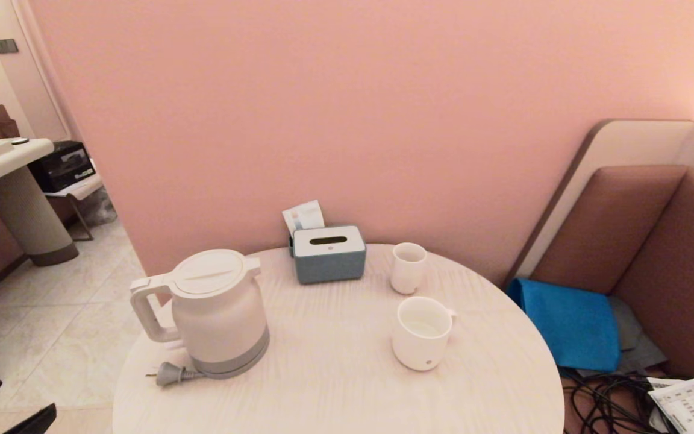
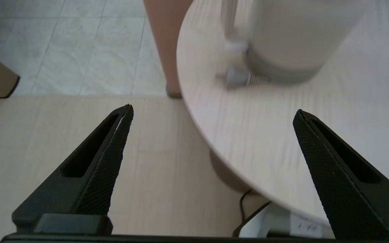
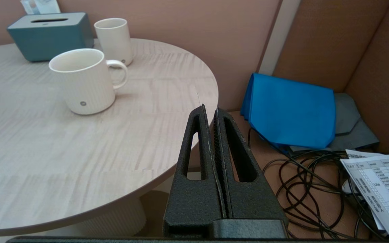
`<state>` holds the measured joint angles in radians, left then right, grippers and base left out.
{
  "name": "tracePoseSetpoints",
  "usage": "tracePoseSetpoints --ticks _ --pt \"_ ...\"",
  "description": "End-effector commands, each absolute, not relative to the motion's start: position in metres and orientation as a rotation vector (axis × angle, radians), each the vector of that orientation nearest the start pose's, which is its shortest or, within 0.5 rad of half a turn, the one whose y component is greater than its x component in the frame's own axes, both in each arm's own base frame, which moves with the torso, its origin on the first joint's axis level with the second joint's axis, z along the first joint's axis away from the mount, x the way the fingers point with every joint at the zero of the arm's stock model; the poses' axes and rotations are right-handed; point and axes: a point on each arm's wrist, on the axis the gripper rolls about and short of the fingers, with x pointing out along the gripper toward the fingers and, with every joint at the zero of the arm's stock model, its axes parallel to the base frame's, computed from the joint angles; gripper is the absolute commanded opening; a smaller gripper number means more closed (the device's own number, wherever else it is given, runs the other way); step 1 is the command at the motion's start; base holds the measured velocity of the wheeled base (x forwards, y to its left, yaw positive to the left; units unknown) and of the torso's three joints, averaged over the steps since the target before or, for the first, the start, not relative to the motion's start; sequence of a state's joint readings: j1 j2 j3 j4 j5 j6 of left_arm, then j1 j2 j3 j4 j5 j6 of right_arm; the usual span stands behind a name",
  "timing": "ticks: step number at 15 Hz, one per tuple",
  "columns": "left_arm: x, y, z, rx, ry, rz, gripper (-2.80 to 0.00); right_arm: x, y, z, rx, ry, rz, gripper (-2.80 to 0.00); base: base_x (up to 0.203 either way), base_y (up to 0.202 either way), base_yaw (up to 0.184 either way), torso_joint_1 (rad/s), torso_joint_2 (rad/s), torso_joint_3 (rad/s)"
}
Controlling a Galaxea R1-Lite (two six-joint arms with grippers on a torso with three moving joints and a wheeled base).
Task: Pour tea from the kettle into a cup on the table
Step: Pick up the cup
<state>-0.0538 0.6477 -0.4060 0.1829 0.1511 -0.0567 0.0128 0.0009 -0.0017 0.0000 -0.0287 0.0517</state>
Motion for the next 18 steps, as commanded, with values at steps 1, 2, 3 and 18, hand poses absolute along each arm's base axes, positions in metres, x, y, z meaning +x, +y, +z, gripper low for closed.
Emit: tracePoseSetpoints --ticks 1,2,3,18 --pt "0.005 0.003 0.163 0.0 0.388 0.106 0.0 -0.023 -0.001 0.076 0.052 0.0 -0.017 -2.8 0.0 0.0 0.0 0.0 0.0 0.0" --pt "-0.003 0.004 0.159 0.006 0.402 0.105 0.0 -0.023 -0.001 0.076 0.052 0.0 -0.017 -2.8 0.0 0.0 0.0 0.0 0.0 0.0" --pt "-0.011 0.004 0.156 0.011 0.414 0.103 0.0 -0.023 -0.001 0.076 0.051 0.0 -0.017 -2.8 0.0 0.0 0.0 0.0 0.0 0.0" --pt "-0.062 0.001 0.109 -0.01 0.22 0.0 0.0 -0.023 -0.001 0.076 0.049 0.0 -0.017 -2.8 0.0 0.0 0.0 0.0 0.0 0.0"
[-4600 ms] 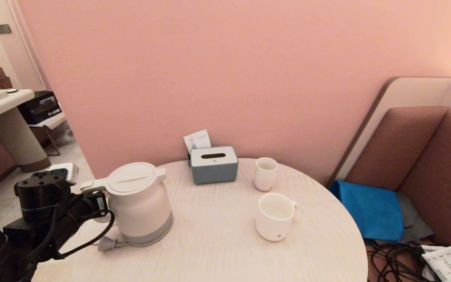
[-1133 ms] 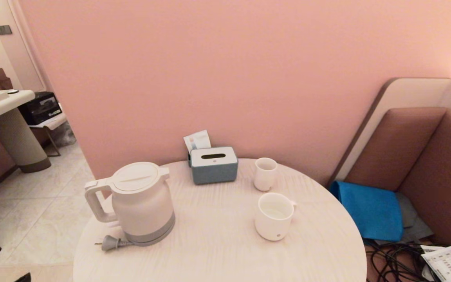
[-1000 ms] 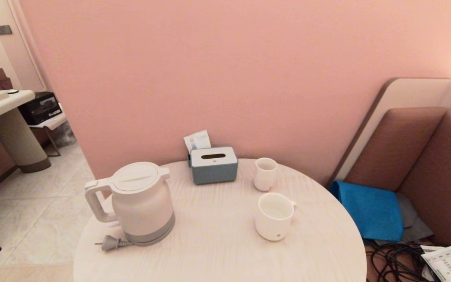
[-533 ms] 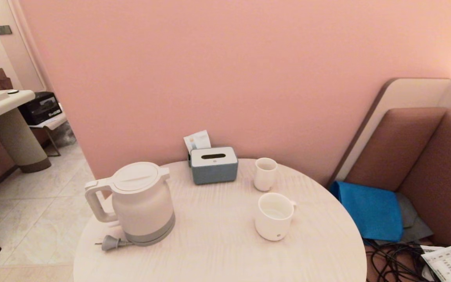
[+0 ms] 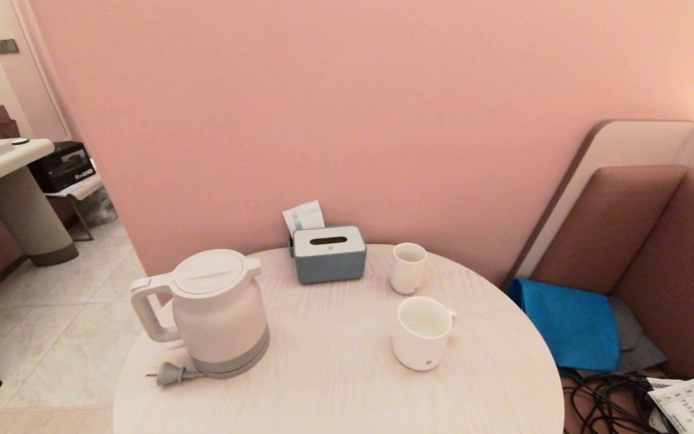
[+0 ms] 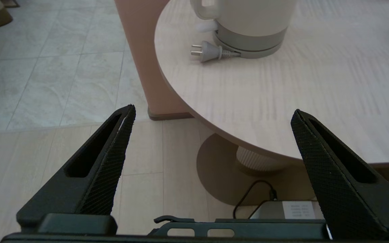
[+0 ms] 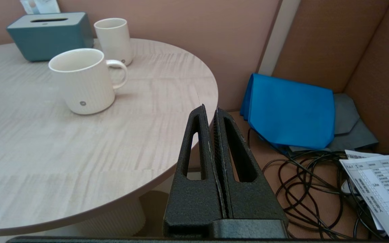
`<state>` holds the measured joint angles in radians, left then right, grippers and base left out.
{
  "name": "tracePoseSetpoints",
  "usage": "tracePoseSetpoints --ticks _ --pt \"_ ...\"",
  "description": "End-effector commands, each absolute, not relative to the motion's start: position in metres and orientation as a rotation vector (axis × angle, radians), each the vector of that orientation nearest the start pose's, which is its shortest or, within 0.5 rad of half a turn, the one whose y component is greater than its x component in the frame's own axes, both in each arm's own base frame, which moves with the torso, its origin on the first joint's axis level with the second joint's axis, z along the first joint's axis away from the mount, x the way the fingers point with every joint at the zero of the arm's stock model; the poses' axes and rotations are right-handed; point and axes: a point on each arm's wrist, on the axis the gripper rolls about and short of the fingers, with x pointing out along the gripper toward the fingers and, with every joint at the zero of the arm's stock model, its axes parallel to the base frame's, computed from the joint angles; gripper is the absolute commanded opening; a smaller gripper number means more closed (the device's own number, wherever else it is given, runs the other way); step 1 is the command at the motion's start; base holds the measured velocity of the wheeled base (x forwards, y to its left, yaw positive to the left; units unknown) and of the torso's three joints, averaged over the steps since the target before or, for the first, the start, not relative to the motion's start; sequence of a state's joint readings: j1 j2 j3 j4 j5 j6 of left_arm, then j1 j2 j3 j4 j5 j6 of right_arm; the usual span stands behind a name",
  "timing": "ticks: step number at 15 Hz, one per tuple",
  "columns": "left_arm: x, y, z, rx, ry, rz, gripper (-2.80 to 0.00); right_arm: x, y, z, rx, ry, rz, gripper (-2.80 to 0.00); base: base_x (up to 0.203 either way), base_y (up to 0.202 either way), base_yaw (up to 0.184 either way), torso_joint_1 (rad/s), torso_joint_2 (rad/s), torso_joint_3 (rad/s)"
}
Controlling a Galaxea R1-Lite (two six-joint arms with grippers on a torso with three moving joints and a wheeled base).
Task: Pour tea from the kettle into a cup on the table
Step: Pick up the cup
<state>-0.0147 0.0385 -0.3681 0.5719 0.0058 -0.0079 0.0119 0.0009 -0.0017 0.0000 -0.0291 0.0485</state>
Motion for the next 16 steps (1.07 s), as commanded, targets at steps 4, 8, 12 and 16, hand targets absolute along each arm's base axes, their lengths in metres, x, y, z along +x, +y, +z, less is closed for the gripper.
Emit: tracePoseSetpoints --ticks 4,8,12,16 --pt "-0.052 0.001 0.088 -0.007 0.285 0.007 -2.8 -0.023 -0.001 0.076 0.049 0.0 -0.017 -2.8 0.0 0.0 0.0 0.0 0.0 0.0" --pt "-0.029 0.001 0.082 -0.009 0.065 0.026 -2.8 -0.023 -0.001 0.076 0.049 0.0 -0.017 -2.8 0.0 0.0 0.0 0.0 0.0 0.0" --pt "-0.028 0.001 0.08 0.0 0.063 0.012 -2.8 -0.023 -0.001 0.076 0.049 0.0 -0.017 -2.8 0.0 0.0 0.0 0.0 0.0 0.0" --pt "-0.027 0.001 0.083 -0.003 0.007 0.008 -2.8 -0.023 -0.001 0.076 0.042 0.0 -0.015 -2.8 0.0 0.0 0.0 0.0 0.0 0.0"
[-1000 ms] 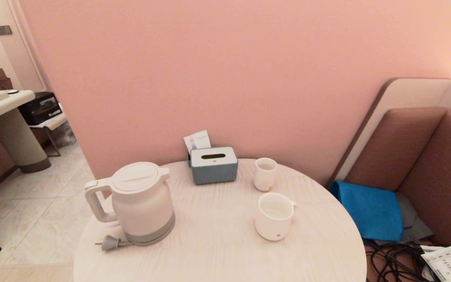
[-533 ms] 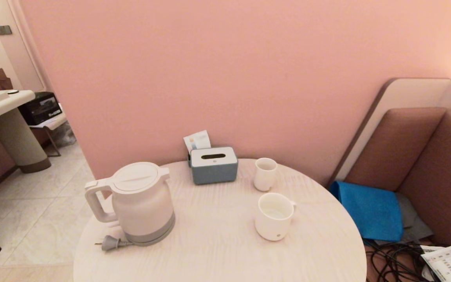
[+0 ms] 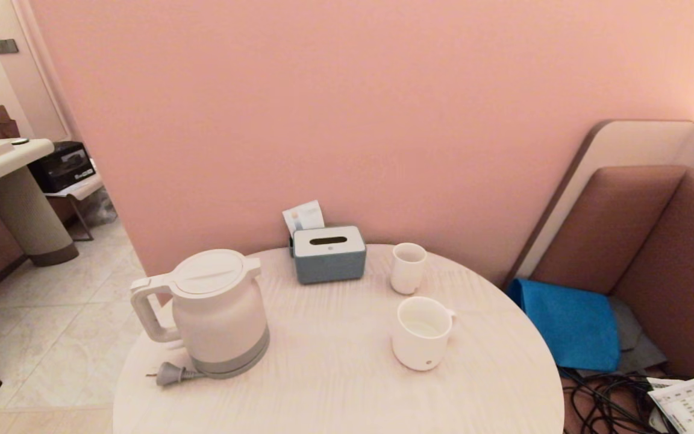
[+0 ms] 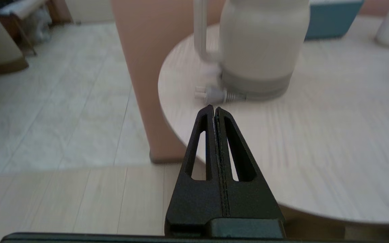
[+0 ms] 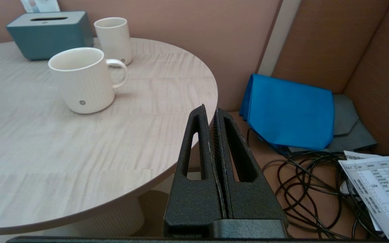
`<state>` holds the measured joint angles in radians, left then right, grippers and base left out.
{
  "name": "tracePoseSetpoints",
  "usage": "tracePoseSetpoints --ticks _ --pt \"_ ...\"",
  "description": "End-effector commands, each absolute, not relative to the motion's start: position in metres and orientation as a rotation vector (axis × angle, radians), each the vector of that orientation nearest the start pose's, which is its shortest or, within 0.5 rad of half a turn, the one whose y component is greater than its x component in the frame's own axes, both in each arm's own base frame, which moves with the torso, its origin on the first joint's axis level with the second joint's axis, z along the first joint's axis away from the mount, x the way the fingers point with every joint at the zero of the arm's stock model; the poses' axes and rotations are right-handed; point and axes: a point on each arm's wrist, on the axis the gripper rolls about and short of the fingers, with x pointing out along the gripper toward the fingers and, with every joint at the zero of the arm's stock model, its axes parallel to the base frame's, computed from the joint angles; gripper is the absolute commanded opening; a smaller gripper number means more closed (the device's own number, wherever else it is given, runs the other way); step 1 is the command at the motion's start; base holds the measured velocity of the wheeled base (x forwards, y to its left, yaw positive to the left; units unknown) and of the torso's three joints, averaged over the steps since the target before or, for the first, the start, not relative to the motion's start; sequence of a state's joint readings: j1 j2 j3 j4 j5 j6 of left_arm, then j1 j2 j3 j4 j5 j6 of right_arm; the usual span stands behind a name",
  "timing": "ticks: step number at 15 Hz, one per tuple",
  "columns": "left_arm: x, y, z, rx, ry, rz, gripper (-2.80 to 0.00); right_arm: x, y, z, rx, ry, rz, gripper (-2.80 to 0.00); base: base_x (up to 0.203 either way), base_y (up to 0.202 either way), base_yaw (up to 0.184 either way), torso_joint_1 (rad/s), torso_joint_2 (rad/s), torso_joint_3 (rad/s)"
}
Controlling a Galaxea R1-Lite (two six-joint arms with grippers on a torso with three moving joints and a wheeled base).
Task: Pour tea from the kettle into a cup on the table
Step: Pick up the cup
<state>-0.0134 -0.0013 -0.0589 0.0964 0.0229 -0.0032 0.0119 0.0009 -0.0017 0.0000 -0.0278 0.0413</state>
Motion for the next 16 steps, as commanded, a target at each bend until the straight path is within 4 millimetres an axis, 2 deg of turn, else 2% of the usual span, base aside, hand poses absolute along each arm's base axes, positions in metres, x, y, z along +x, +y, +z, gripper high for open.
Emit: tracePoseSetpoints --ticks 1,3,6,10,13,16 --pt "-0.0253 0.0008 0.0858 0.0 -0.05 0.006 -2.8 -0.0228 -0.0009 0.0759 0.041 0.0 -0.014 -2.8 0.0 0.0 0.0 0.0 0.0 0.0" --pt "-0.0233 0.0006 0.0853 0.05 -0.096 0.002 -2.8 -0.0228 -0.0008 0.0759 0.037 0.0 -0.012 -2.8 0.0 0.0 0.0 0.0 0.0 0.0" --pt "-0.0229 0.0004 0.0799 0.056 -0.043 -0.006 -2.8 -0.0228 -0.0008 0.0759 0.035 0.0 -0.012 -2.8 0.0 0.0 0.0 0.0 0.0 0.0" --pt "-0.0229 -0.0004 0.0796 0.197 -0.044 -0.038 -2.8 -0.0228 -0.0008 0.0756 0.026 0.003 -0.011 -2.8 0.0 0.0 0.0 0.0 0.0 0.0" --pt "-0.0229 -0.0004 0.0794 0.191 -0.042 -0.039 -2.8 -0.0228 -0.0008 0.0758 0.023 0.001 -0.009 -2.8 0.0 0.0 0.0 0.0 0.0 0.0" --pt "-0.0229 0.0 0.0795 0.069 -0.04 -0.025 -2.8 -0.0227 -0.0008 0.0756 0.024 0.002 -0.009 -2.8 0.0 0.0 0.0 0.0 0.0 0.0"
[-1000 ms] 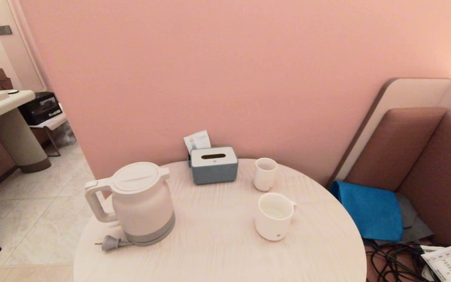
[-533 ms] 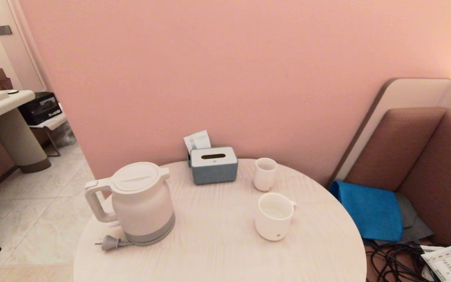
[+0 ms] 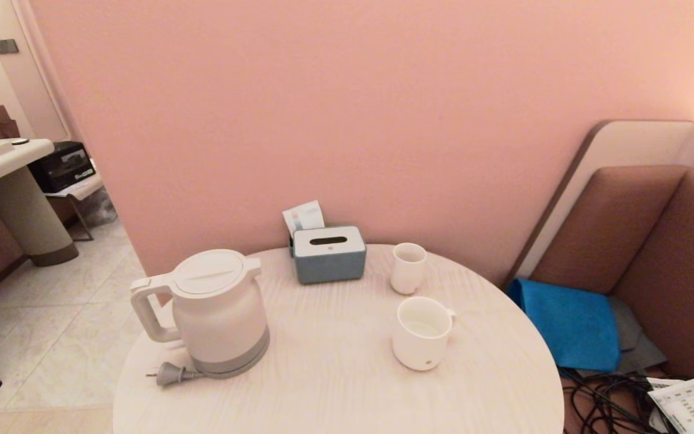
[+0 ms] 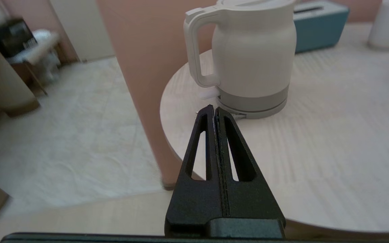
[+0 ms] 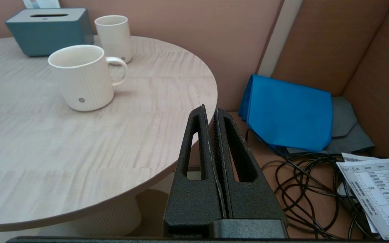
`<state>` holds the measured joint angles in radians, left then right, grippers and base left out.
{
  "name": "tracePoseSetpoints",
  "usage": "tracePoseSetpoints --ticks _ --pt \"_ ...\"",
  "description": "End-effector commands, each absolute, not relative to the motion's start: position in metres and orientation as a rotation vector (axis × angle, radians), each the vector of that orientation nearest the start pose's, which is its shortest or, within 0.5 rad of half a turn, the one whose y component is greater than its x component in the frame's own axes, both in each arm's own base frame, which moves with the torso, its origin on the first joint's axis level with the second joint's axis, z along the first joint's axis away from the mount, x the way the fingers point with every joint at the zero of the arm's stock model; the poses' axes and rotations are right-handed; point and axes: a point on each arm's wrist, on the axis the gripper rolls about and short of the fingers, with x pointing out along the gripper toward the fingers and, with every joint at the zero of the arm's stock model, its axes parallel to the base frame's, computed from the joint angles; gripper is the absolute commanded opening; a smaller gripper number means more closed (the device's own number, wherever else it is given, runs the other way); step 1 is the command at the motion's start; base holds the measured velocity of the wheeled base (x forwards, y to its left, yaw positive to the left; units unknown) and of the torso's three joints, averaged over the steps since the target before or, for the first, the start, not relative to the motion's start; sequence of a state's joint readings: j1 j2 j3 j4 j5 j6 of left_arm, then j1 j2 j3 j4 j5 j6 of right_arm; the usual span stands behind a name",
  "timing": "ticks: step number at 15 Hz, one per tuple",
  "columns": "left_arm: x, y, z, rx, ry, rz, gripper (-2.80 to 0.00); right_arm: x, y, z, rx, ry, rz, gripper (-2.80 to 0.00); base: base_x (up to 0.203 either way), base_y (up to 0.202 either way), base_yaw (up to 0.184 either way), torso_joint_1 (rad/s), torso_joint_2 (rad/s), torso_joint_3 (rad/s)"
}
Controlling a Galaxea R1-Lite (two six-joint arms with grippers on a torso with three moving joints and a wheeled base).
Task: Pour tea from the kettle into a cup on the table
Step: Pick up the cup
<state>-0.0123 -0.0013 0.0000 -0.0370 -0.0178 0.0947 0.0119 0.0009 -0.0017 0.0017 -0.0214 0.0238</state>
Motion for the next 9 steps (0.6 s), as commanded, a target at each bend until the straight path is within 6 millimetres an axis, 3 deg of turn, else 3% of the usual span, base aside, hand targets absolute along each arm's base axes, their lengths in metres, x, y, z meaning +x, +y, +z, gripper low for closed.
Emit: tracePoseSetpoints --ticks 1,5,6,9 --pt "-0.023 0.0 0.08 0.08 -0.041 -0.026 -2.8 -0.023 -0.001 0.076 0.025 0.002 -0.009 -2.8 0.0 0.0 0.0 0.0 0.0 0.0" --pt "-0.023 0.0 0.08 0.095 -0.041 -0.029 -2.8 -0.023 -0.001 0.081 0.036 -0.031 -0.01 -2.8 0.0 0.0 0.0 0.0 0.0 0.0" --pt "-0.023 0.0 0.08 0.095 -0.041 -0.029 -2.8 -0.026 -0.001 0.092 0.04 -0.083 -0.008 -2.8 0.0 0.0 0.0 0.0 0.0 0.0" --pt "-0.023 0.0 0.08 0.089 -0.041 -0.033 -2.8 -0.027 0.0 0.158 0.054 -0.155 0.017 -2.8 0.0 0.0 0.0 0.0 0.0 0.0"
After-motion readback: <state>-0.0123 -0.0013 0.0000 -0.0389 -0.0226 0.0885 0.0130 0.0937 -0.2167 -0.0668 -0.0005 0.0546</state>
